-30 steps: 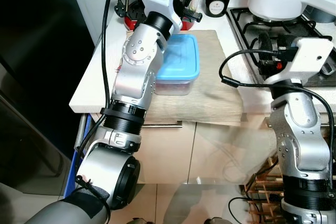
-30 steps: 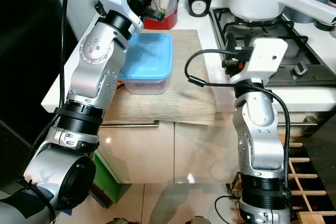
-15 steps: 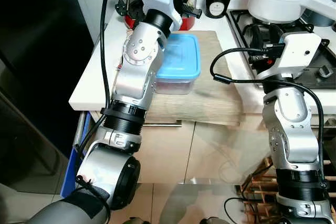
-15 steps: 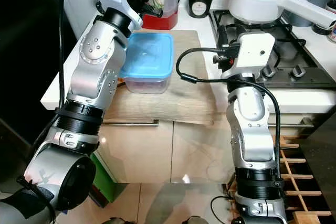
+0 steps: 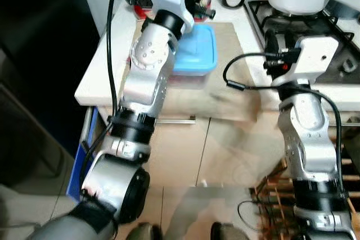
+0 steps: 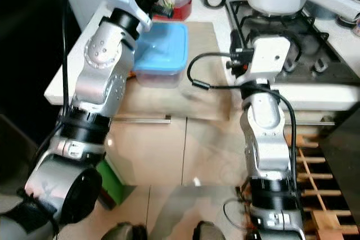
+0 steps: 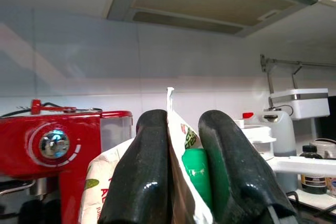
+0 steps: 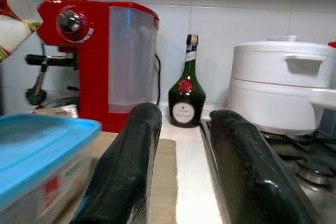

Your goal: Restocking fridge

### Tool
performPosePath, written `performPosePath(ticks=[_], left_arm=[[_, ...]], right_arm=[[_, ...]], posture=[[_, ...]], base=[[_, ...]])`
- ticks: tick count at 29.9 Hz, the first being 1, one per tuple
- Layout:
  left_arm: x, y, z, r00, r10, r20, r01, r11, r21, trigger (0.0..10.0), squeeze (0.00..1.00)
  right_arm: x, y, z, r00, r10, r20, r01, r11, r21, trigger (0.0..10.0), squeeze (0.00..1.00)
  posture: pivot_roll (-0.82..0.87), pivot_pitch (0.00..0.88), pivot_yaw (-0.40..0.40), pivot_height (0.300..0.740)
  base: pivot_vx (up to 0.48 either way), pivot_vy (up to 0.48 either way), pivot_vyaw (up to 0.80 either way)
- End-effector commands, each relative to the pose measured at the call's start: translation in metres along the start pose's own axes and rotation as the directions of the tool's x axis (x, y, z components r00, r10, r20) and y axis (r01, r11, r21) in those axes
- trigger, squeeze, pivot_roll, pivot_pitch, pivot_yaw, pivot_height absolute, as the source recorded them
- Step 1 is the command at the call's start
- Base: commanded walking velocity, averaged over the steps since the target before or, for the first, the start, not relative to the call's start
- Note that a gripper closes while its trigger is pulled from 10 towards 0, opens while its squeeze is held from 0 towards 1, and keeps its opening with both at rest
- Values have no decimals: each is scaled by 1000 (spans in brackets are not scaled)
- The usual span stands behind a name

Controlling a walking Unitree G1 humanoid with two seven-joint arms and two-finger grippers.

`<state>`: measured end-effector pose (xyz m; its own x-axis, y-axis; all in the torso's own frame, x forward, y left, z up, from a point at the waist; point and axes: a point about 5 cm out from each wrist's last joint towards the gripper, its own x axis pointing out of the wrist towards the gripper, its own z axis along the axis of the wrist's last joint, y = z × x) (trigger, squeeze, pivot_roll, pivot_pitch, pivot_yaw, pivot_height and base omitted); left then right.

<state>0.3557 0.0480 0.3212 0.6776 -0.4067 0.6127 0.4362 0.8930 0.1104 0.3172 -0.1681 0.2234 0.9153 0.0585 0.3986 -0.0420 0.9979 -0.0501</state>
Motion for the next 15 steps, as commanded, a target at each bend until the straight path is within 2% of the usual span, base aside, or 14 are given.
performPosePath(ticks=[1, 15], left_arm=[[3, -1, 7, 999, -14, 32, 13, 1000, 11, 10000, 0], [3, -3, 9, 999, -23, 45, 23, 1000, 2, 10000, 0]], right_arm=[[3, 3, 6, 999, 15, 34, -14, 1000, -6, 10000, 0], [2, 3, 4, 999, 15, 30, -14, 1000, -11, 10000, 0]], posture=[[-184, 0, 35, 740], [-188, 0, 38, 740]], base=[[-247, 0, 0], [-247, 0, 0]])
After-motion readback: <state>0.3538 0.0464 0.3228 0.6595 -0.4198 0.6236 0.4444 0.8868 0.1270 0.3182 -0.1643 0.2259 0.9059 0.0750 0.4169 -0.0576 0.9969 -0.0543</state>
